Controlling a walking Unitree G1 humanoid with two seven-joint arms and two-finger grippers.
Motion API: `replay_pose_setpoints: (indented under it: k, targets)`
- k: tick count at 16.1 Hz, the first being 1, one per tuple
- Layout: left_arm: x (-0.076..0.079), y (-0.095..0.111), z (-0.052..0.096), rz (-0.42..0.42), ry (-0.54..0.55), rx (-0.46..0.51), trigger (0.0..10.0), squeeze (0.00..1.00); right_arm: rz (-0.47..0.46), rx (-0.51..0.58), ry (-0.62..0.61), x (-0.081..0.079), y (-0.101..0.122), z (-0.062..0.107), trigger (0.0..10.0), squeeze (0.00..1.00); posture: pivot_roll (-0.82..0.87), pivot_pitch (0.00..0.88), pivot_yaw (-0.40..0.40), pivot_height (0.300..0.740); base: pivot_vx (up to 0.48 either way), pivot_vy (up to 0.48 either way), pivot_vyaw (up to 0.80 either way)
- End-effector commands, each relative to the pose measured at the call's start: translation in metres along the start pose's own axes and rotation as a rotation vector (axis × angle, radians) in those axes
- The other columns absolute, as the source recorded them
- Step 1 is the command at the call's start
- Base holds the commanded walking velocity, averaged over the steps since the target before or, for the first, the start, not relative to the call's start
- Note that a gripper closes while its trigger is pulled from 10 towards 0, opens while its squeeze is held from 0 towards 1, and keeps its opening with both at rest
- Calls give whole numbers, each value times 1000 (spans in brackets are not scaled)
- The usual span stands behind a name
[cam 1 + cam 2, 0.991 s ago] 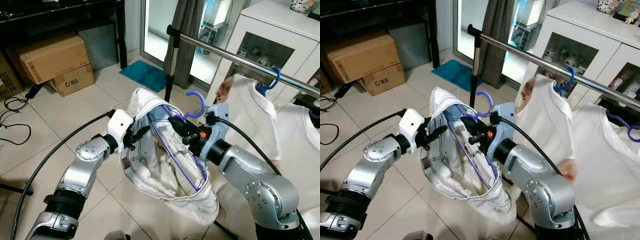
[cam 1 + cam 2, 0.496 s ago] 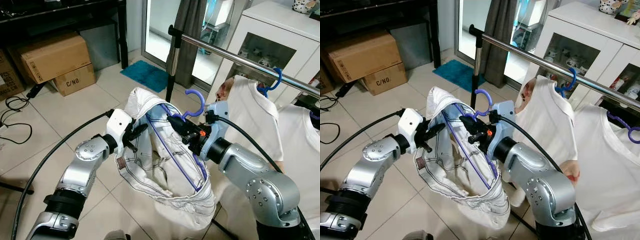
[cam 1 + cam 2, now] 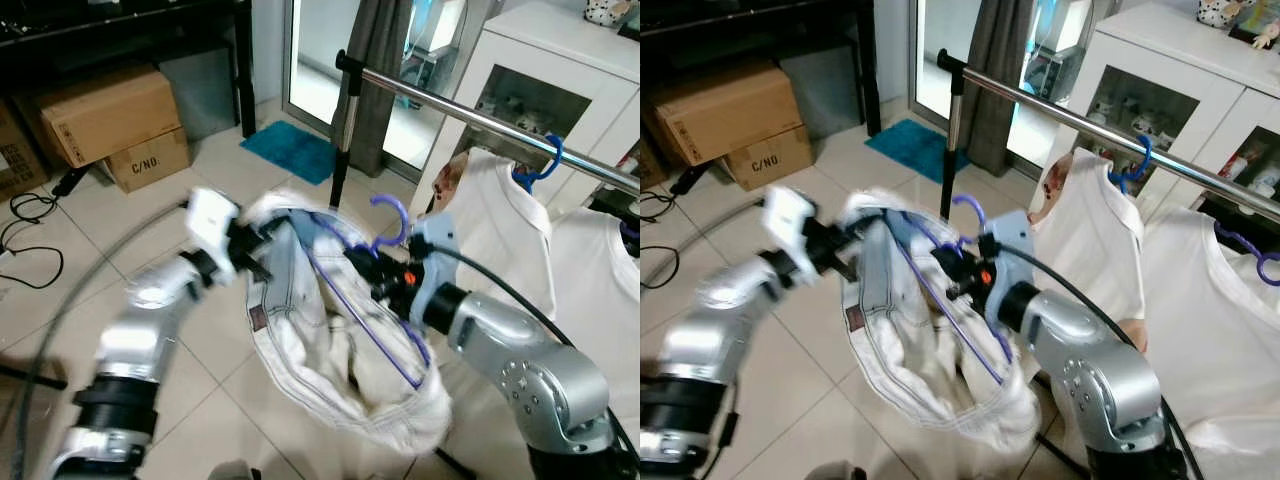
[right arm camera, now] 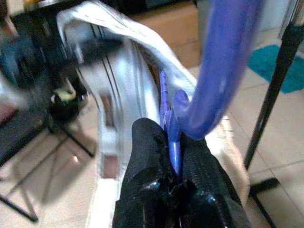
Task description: Hang hanger
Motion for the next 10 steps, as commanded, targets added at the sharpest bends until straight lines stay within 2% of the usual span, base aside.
replay_pose_setpoints:
  k: [1, 2, 3, 4, 6, 8, 10]
  targets:
    - [-6, 35, 4, -37, 3, 100, 0, 0, 32, -1, 29, 1, 0, 3, 0, 0, -47, 15, -84, 740, 0, 0, 0]
    - [-8, 40, 7, -46, 6, 106, 0, 0, 40, 0, 45, 1, 0, 4, 0, 0, -47, 15, -84, 740, 0, 0, 0]
    - [-17, 54, 15, -66, 14, 117, 0, 0, 106, 8, 121, -2, 0, 9, 0, 0, -45, 13, -85, 740, 0, 0, 0]
    - [-20, 59, 19, -79, 20, 115, 0, 0, 123, 11, 144, -3, 0, 11, 0, 0, -42, 12, -86, 740, 0, 0, 0]
    - [-50, 66, 34, -176, 183, 59, 0, 0, 123, 66, 242, -2, 5, 20, 0, 0, -38, 11, -85, 740, 0, 0, 0]
    - [-76, 71, 45, -236, 370, 46, 0, 0, 102, 102, 311, 0, 9, 31, 0, 0, -40, 9, -84, 740, 0, 0, 0]
    - [-92, 79, 53, -278, 479, 59, 0, 0, 91, 101, 315, 5, 8, 34, 0, 0, -41, 9, -83, 740, 0, 0, 0]
Point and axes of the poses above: a point about 5 cm out from each wrist's last joint towards the gripper, its own z axis pointing back from the gripper into the wrist, its own y axis along the axis of the wrist's last joint, x = y × z, the point moved 1 cm from there along -z, pointing out of the wrist towards the gripper, and after that the axes turned 12 degrees about z, right-handed, at the moved point
